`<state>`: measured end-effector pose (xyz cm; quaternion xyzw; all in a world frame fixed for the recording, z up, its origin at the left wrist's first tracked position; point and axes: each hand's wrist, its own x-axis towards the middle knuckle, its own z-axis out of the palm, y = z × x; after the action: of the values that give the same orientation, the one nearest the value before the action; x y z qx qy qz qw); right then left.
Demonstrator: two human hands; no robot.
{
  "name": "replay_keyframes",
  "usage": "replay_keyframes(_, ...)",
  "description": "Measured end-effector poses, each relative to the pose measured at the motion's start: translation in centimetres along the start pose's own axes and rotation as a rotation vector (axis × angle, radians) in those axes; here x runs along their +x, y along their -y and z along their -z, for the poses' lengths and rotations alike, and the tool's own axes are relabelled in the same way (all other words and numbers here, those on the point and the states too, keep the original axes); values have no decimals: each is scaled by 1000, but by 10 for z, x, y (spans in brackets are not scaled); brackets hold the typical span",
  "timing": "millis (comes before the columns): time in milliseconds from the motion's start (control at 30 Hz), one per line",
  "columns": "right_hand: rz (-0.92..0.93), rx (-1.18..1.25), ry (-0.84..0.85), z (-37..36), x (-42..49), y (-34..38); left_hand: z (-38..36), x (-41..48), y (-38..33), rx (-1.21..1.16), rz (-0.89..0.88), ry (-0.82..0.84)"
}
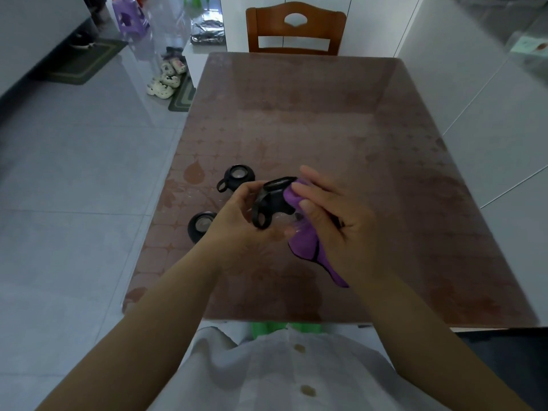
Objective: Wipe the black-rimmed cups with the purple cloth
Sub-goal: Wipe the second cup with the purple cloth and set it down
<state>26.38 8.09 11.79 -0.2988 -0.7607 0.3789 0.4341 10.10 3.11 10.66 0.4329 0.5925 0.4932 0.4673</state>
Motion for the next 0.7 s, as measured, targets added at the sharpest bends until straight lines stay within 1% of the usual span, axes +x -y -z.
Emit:
replay_keyframes(100, 1, 3, -7, -6, 1, 5, -4, -4, -4, 22, -81, 29)
replay_keyframes(167, -46, 85, -35, -5, 3, 5, -3, -5, -3, 14, -127, 55)
replay_keyframes(233, -164, 154, -67, -2, 5, 4, -2, -7, -3, 6, -166, 97)
replay_keyframes(333, -386, 227, -63, 3, 4, 4, 1, -7, -6, 51, -219, 162)
replay_keyframes(467, -565, 437, -6, -2, -9, -1, 7, -6, -11, 102, -233, 253)
replay_keyframes(567, -566, 348, 62, -4, -17, -1, 12, -5, -15, 143, -220, 261)
replay_keyframes(667, -445, 398, 167, -2, -16, 4, 16, -4, -17, 195, -205, 273)
replay_keyframes(700, -418, 368, 193, -1, -16, 5, 17, -4, -16, 203, -192, 275)
